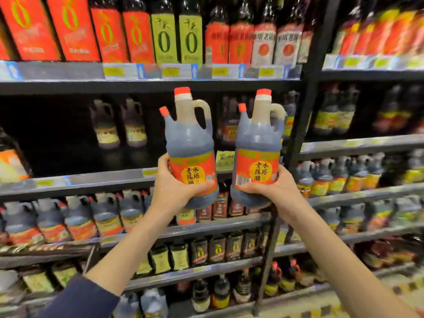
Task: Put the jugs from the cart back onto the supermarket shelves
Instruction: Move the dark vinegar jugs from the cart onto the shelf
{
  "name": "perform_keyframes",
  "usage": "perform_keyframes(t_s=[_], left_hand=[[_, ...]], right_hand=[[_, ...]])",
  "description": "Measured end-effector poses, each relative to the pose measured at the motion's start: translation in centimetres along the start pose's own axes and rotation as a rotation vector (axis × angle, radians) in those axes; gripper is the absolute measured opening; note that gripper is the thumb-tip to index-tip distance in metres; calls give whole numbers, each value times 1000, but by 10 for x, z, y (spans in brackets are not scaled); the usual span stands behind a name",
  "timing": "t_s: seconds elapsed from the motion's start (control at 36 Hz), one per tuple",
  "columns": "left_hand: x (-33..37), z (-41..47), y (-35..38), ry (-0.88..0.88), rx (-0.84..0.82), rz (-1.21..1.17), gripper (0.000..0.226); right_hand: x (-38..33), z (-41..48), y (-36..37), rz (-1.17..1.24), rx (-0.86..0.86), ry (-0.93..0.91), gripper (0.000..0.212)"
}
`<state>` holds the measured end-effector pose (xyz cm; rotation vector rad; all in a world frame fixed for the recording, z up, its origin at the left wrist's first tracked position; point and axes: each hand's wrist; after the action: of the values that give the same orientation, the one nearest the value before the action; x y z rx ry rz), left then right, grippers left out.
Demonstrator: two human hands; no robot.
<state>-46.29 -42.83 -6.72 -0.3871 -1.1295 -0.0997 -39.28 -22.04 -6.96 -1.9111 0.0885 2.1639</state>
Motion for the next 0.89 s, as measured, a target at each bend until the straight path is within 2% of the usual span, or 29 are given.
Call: perform_keyframes(t_s=[0.17, 0.28, 0.36, 0.53, 0.64, 0.75, 0.89], left_hand=[[-9, 38, 28, 95, -86, 46, 93], [-18, 70, 39, 145, -134, 91, 97], [-23, 98, 45, 187, -161, 115, 101], [-33, 156, 56, 276, -255, 128, 101], [-43, 191, 63, 306, -308, 105, 99], [-52, 222, 68, 358, -353, 122, 99], [-70, 256, 70, 407, -422, 141, 99]], right_hand=[[9, 19, -28, 21, 89, 5, 78], [20, 38, -41, 21, 141, 2, 97], [26, 55, -48, 12, 190, -1, 97], [35, 88, -53, 13, 275, -25, 81], [41, 111, -54, 17, 319, -50, 86], [41, 130, -53, 5, 359, -112, 58], [49, 151, -52, -27, 425, -146, 61]])
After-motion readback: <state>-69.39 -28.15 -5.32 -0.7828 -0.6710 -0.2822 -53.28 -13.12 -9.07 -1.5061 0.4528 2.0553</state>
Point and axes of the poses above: each hand's wrist, its own z-axis towards the middle knuckle, its own y-axis out of the palm, x = y × z, and after that the axes turned 13 degrees about -x, right-handed
